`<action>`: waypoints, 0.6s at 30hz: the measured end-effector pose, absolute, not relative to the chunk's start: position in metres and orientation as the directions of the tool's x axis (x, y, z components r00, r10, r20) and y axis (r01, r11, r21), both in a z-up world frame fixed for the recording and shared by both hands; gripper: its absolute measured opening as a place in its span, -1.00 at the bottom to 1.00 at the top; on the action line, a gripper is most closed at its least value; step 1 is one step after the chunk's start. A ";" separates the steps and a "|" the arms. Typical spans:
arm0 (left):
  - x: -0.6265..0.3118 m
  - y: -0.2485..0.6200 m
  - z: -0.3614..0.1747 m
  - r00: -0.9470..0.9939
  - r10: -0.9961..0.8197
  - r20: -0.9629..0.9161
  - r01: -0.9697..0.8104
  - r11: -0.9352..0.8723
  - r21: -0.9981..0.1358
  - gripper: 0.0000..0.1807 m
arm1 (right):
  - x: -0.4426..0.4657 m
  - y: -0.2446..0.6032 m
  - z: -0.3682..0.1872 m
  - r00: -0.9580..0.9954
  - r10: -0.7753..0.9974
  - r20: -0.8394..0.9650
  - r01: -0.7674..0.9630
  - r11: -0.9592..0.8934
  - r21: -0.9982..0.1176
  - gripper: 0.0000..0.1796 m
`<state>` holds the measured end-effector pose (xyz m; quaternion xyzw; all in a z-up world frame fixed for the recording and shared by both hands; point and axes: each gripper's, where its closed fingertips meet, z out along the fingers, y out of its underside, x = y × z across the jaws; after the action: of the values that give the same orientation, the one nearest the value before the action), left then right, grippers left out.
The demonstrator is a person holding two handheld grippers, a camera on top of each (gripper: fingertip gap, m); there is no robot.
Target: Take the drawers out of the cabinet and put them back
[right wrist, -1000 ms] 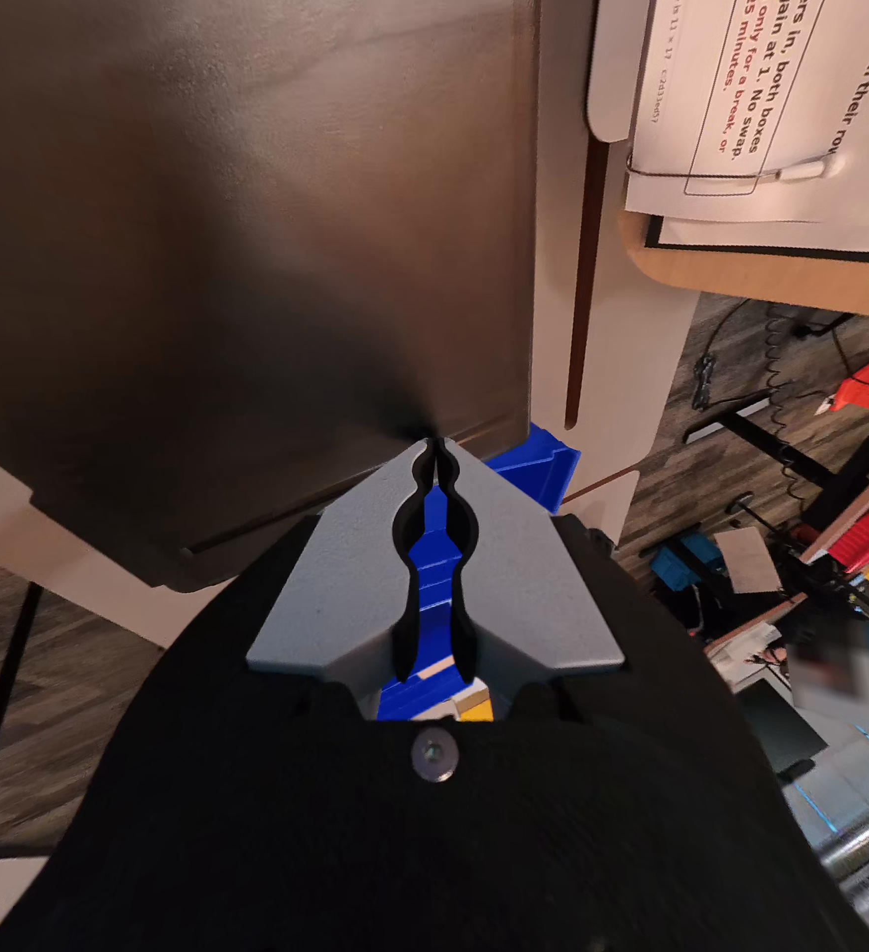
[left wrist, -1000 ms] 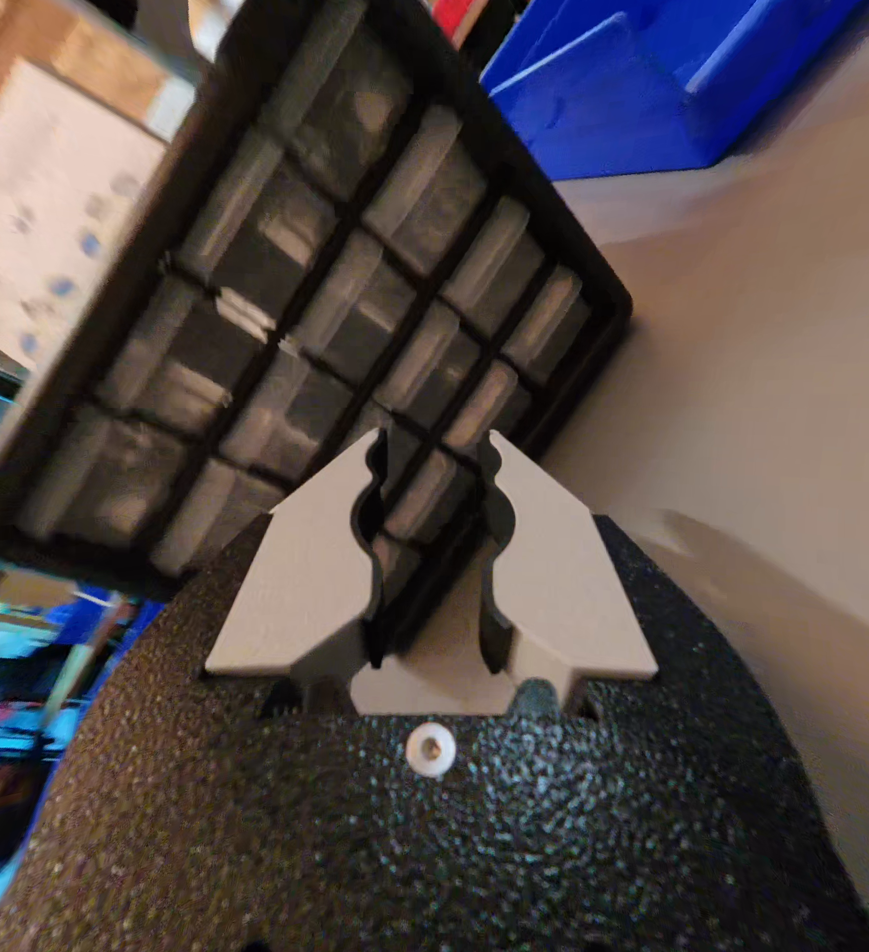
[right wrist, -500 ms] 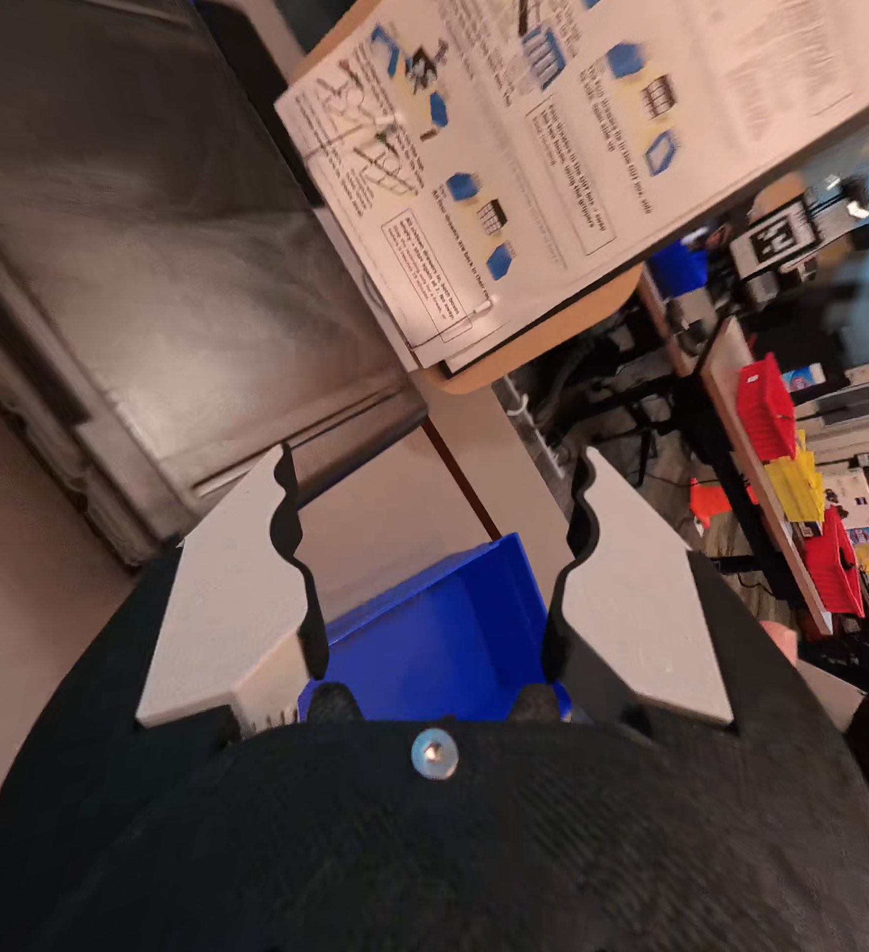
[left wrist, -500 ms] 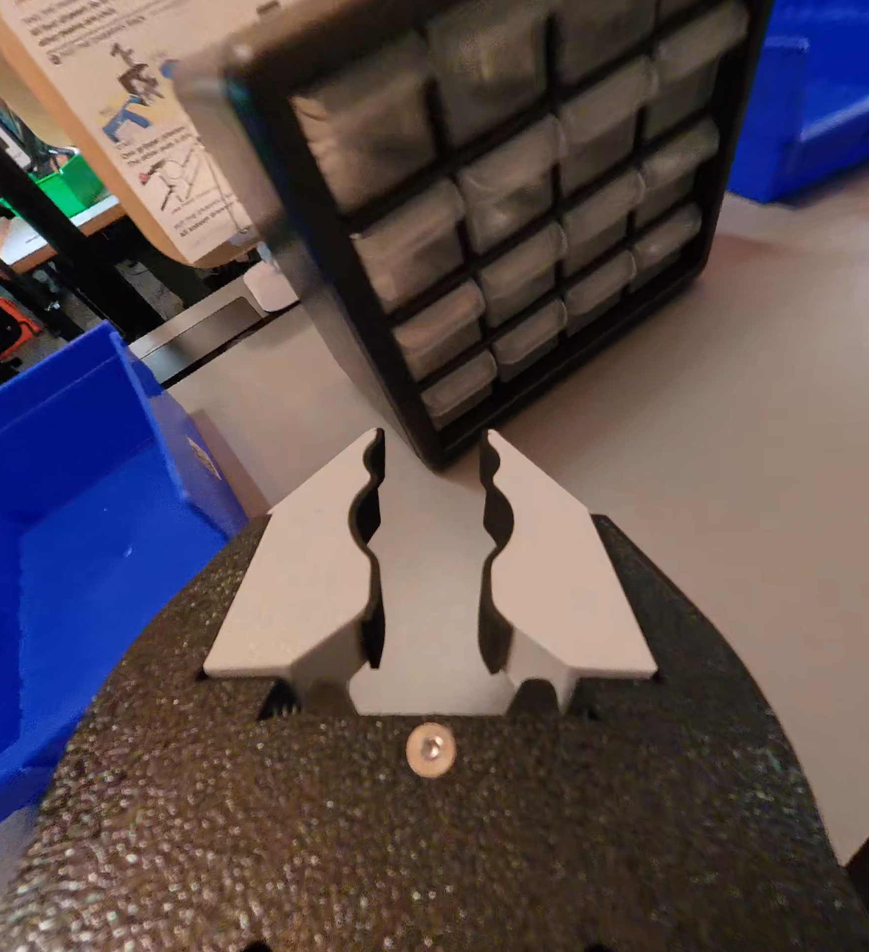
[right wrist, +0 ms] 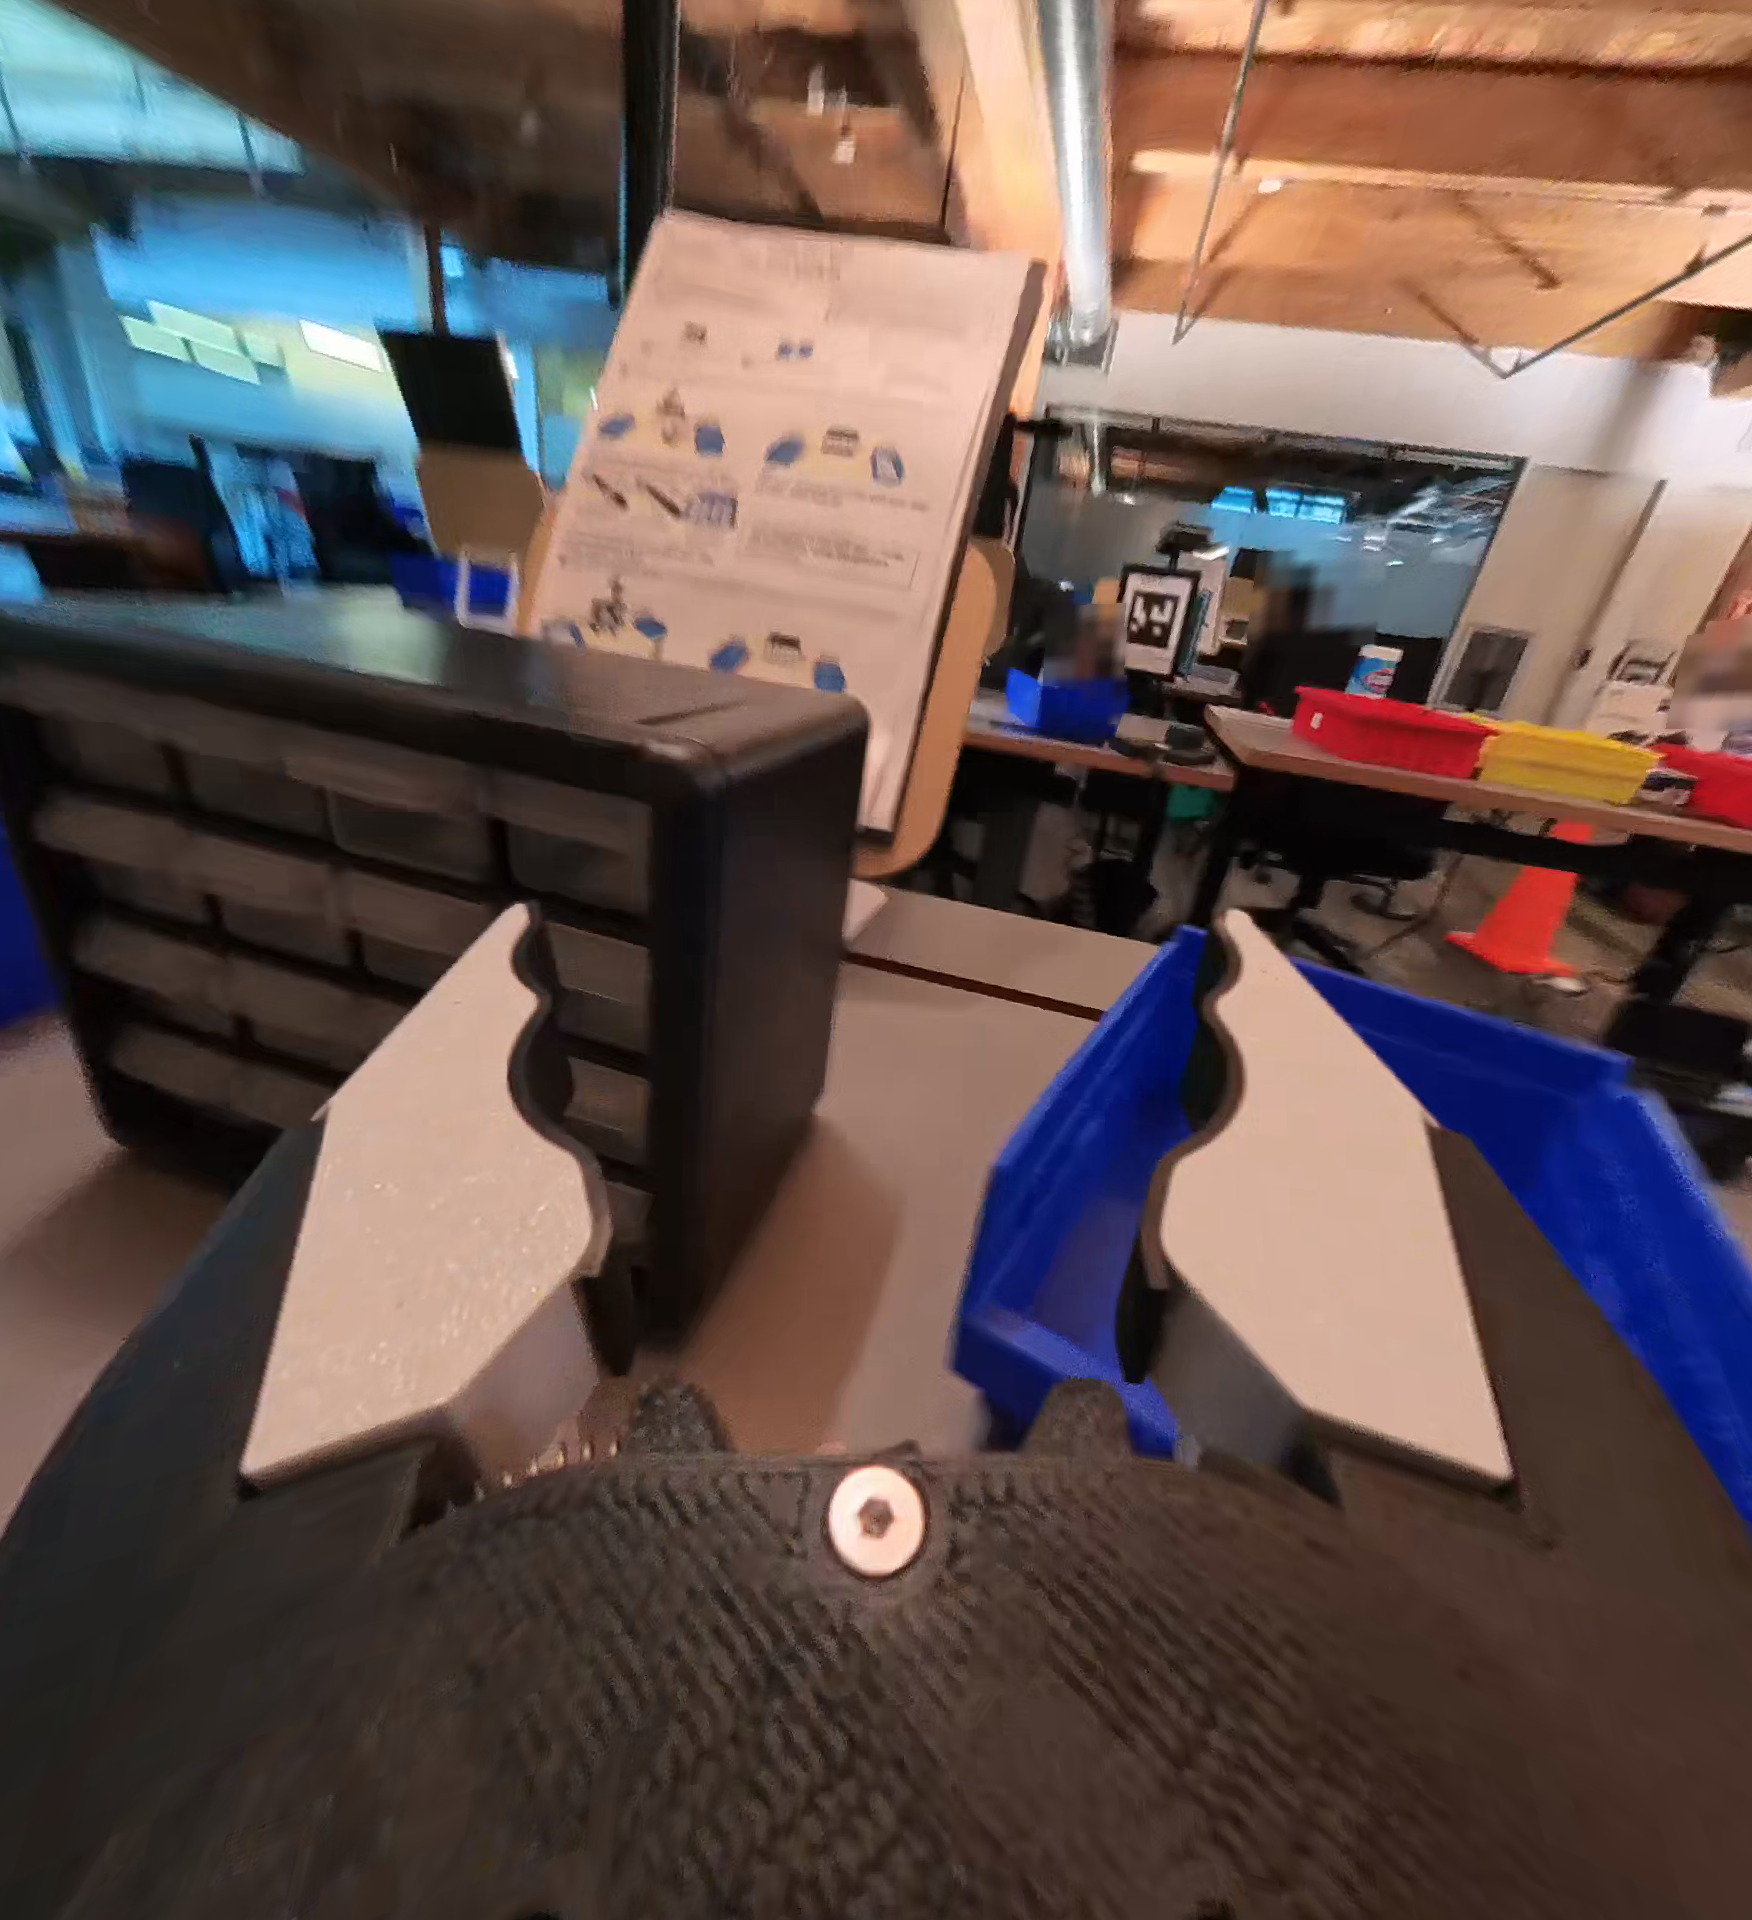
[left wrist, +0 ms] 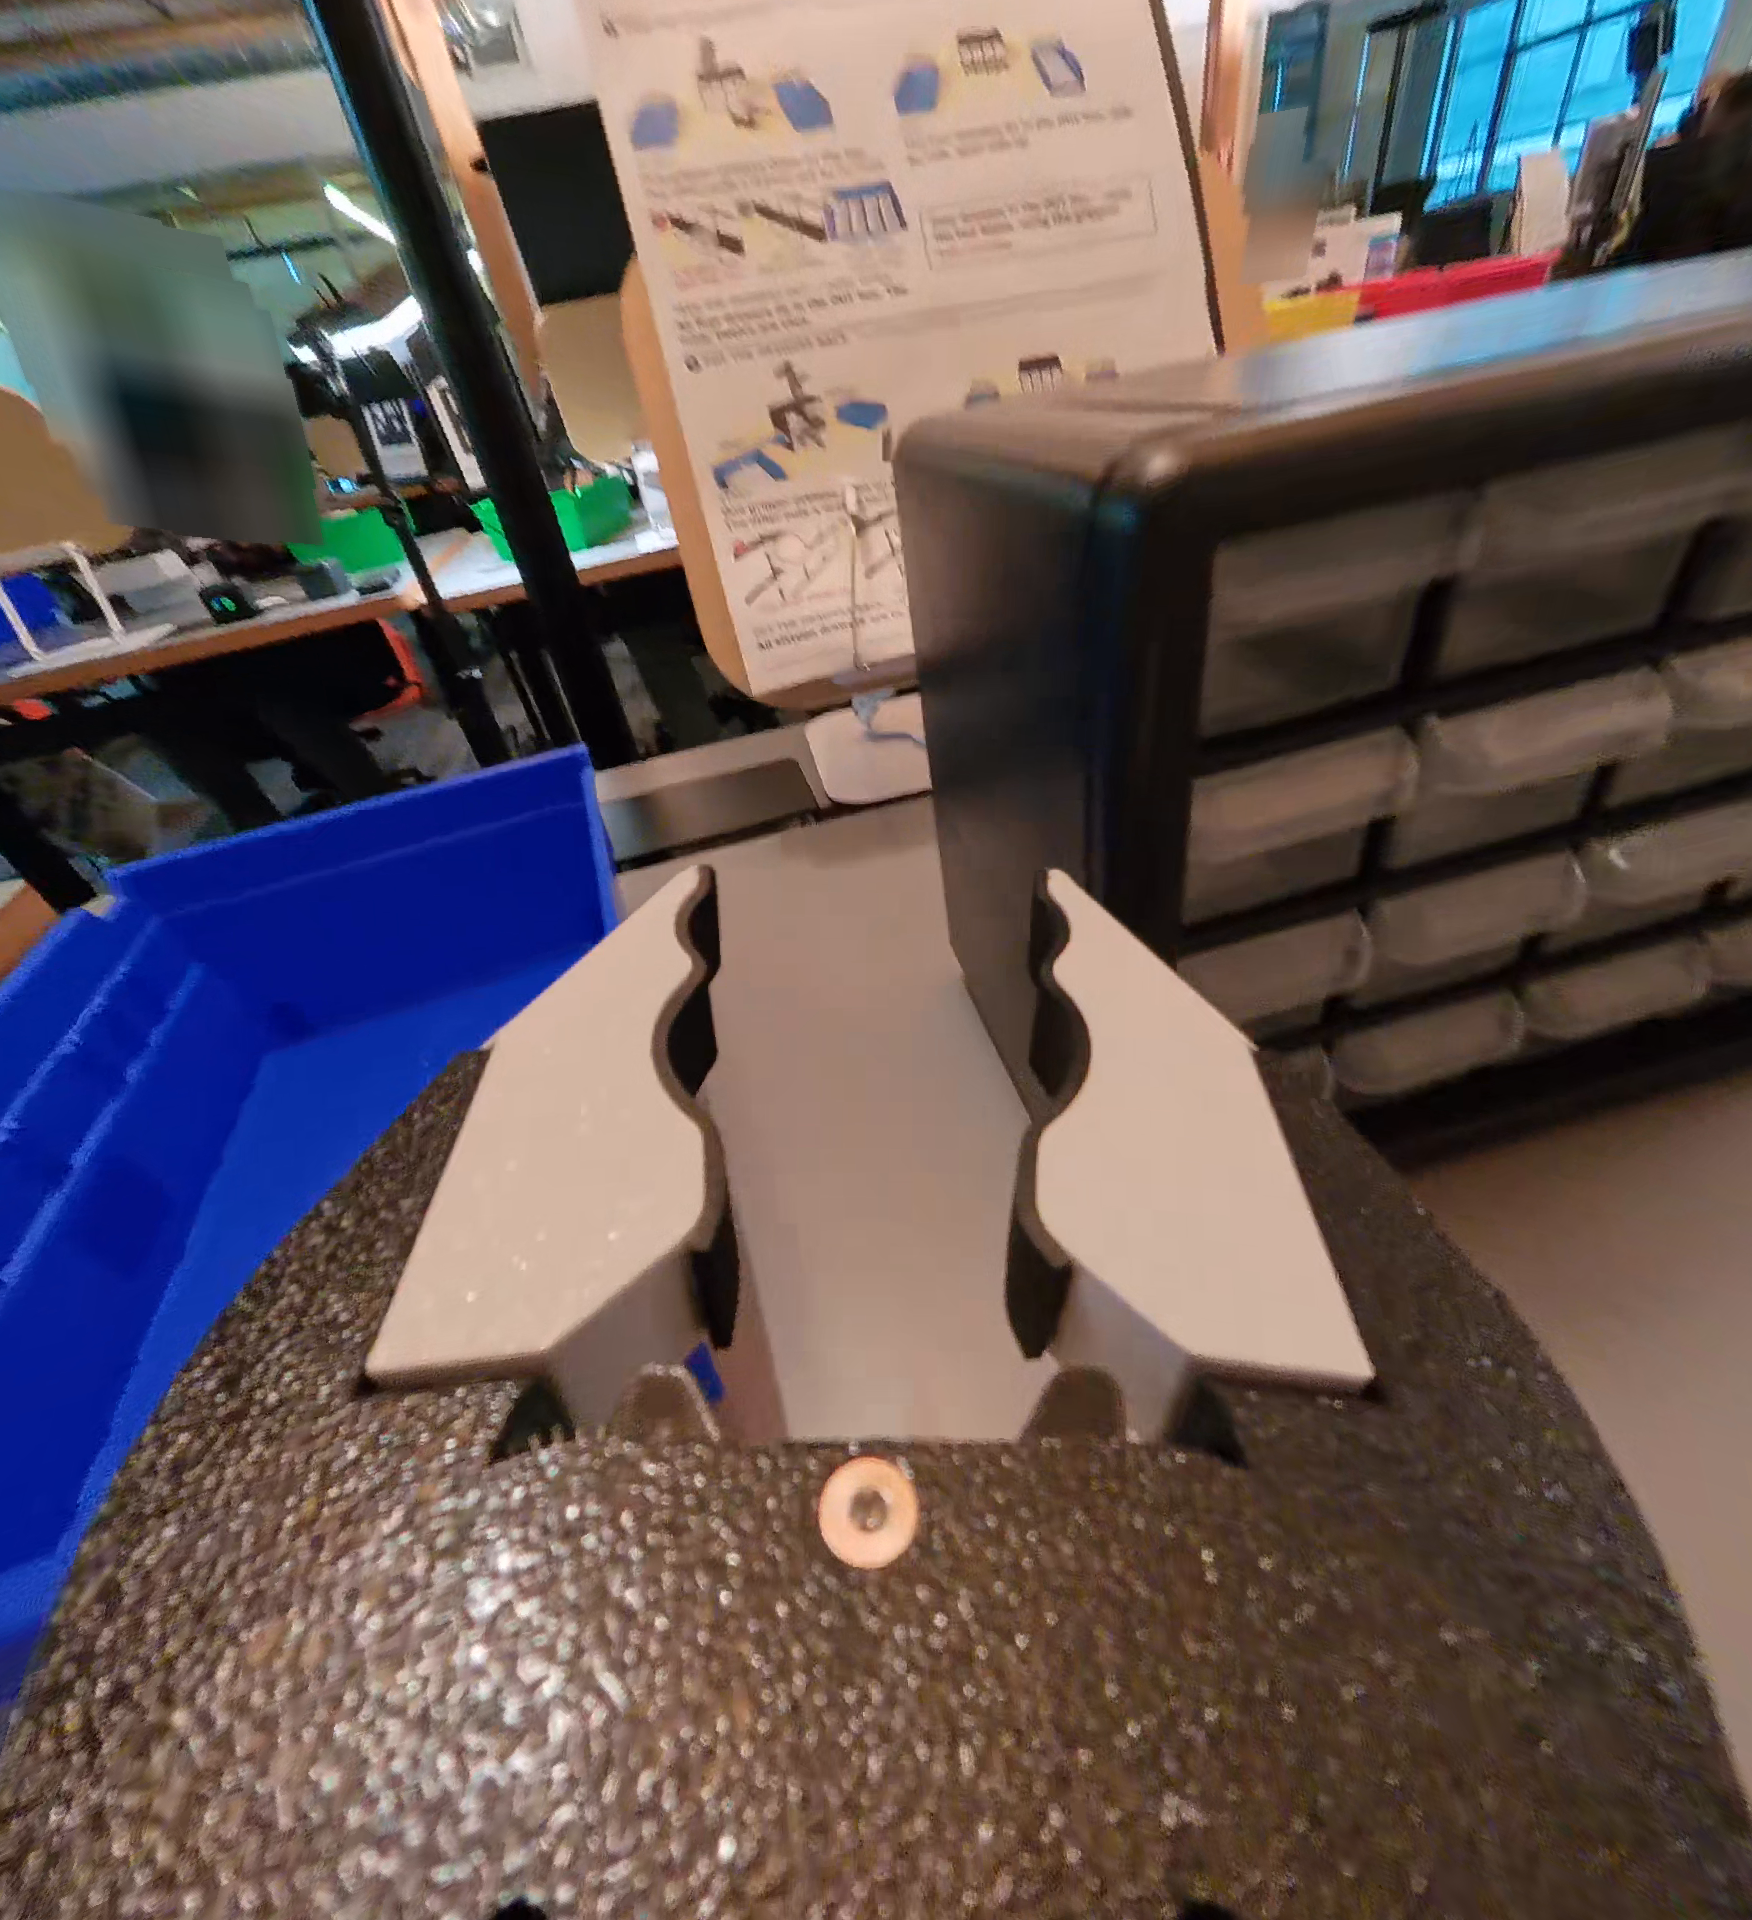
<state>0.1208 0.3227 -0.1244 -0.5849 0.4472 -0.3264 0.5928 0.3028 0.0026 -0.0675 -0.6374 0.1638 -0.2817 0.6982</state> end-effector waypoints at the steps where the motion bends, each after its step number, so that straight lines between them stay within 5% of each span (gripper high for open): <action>1: 0.121 0.326 -0.119 0.395 -0.907 -0.147 -0.115 0.110 -0.987 -0.35 | 0.294 0.005 -0.070 0.803 -0.591 0.077 0.161 0.091 -0.983 0.29; 8: 0.129 0.326 -0.093 0.291 -0.955 -0.056 -0.039 0.047 -0.998 -0.26 | 0.278 0.032 -0.106 0.780 -0.625 0.036 0.146 0.126 -0.981 0.19; 12: 0.131 0.336 -0.053 0.259 -0.954 -0.154 -0.005 0.158 -0.987 -0.52 | 0.248 0.066 -0.107 0.841 -0.535 0.077 0.140 0.078 -0.987 0.03; 15: 0.152 0.334 -0.027 0.135 -0.963 -0.234 -0.039 0.231 -0.972 -0.89 | 0.215 0.095 -0.113 0.884 -0.457 0.097 0.147 0.075 -0.986 -0.18; 18: 0.182 0.327 -0.014 -0.016 -0.957 -0.289 -0.139 0.289 -0.947 -1.00 | 0.173 0.132 -0.130 0.950 -0.301 0.085 0.106 0.057 -0.993 -0.25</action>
<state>0.1821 0.3266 -0.0144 -0.4562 0.6005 -0.3842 0.5326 0.1731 0.1318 -0.1296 -0.6723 0.0723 -0.1408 0.7232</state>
